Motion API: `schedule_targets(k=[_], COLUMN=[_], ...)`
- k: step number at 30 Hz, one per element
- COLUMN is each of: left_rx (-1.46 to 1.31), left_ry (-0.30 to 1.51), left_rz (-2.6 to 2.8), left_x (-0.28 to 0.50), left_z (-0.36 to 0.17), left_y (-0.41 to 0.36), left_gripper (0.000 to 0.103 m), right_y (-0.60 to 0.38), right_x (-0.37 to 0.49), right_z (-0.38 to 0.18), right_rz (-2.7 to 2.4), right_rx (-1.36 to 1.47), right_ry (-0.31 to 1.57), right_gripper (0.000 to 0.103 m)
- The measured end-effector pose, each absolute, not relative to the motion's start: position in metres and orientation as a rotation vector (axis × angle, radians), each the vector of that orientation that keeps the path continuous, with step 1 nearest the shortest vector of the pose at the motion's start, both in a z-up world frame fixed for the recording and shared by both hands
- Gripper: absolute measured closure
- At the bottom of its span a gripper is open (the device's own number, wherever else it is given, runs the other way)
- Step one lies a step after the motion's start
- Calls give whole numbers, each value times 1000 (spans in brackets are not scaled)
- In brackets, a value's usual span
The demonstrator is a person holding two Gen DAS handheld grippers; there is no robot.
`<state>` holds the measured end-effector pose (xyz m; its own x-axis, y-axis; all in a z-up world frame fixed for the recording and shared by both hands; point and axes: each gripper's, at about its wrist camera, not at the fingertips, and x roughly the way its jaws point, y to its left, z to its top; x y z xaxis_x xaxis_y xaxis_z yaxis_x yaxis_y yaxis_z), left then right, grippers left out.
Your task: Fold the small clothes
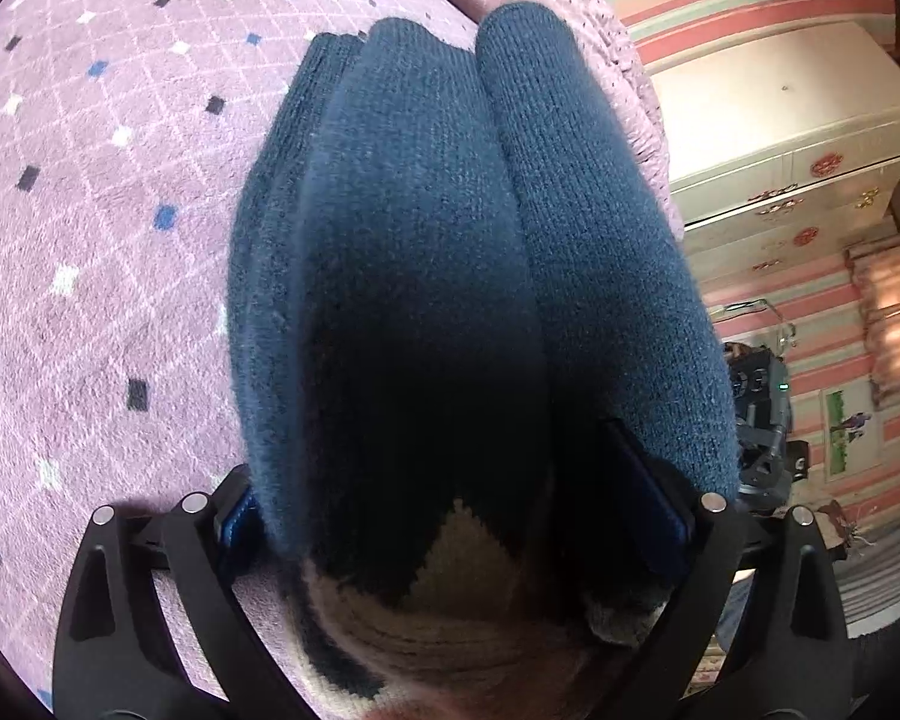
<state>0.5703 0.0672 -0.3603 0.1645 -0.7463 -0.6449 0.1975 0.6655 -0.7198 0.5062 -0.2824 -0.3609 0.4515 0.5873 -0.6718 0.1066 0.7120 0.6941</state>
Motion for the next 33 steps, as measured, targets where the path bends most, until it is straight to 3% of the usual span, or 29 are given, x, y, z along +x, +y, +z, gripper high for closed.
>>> schedule_targets(k=[3, 5, 11, 14, 25, 27, 31, 33], left_rx=[-488, -476, -274, -153, -259, -368, -596, -697], left_ry=[1227, 1217, 1172, 1144, 1157, 1182, 1261, 1244], left_rz=[-684, -677, -632, -602, -616, -636, -651, -674], left_x=[569, 566, 555, 552, 547, 548, 543, 536], left_z=[-355, -349, -319, -306, -316, -326, -357, -361], left_y=[65, 64, 43, 30, 49, 68, 100, 113], left_gripper=[14, 29, 60, 66, 68, 57, 22, 18], right_y=[-270, -266, -246, -239, -237, -240, -239, -241], right_x=[505, 504, 504, 503, 507, 504, 504, 504], right_z=[-350, -344, -321, -314, -312, -314, -313, -314], right_rz=[295, 268, 190, 159, 160, 163, 162, 165], right_rx=[667, 621, 476, 418, 394, 395, 390, 392], right_ry=[1074, 1072, 1069, 1067, 1067, 1068, 1070, 1072], right_gripper=[11, 16, 24, 26, 26, 26, 26, 26])
